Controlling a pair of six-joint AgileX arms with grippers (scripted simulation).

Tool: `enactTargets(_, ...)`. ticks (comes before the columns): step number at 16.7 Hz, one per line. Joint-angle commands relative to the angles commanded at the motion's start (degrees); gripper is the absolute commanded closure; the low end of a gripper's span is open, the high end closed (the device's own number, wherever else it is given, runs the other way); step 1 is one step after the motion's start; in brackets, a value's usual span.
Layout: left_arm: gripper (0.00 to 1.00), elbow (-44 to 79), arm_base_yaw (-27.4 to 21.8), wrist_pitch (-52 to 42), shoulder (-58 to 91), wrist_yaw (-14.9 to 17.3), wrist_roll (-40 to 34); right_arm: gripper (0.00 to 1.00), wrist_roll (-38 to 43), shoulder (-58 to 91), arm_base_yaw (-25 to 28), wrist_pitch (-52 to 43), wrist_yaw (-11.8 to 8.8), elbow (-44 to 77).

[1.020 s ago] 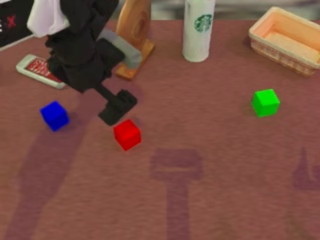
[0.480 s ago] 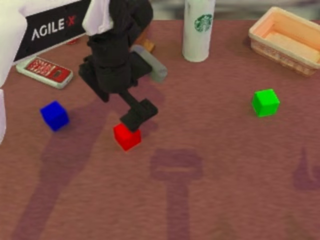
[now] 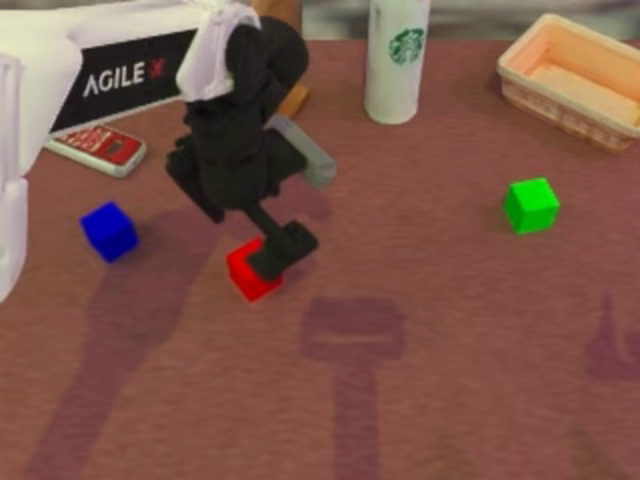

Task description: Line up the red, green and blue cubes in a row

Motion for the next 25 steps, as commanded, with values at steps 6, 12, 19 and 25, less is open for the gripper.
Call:
enactTargets(6, 0.0, -6.6, 0.0, 10.4, 3.8, 0.0, 0.0, 0.0, 0.0, 0.0, 0.0, 0.0, 0.0, 0.0)
enactTargets(12, 0.23, -6.6, 0.0, 10.4, 3.8, 0.0, 0.0, 0.0, 0.0, 0.0, 0.0, 0.0, 0.0, 0.0)
enactTargets(19, 0.75, -6.6, 0.0, 10.4, 3.8, 0.0, 0.0, 0.0, 0.0, 0.0, 0.0, 0.0, 0.0, 0.0)
enactTargets(25, 1.0, -6.6, 0.0, 10.4, 3.8, 0.0, 0.0, 0.0, 0.0, 0.0, 0.0, 0.0, 0.0, 0.0)
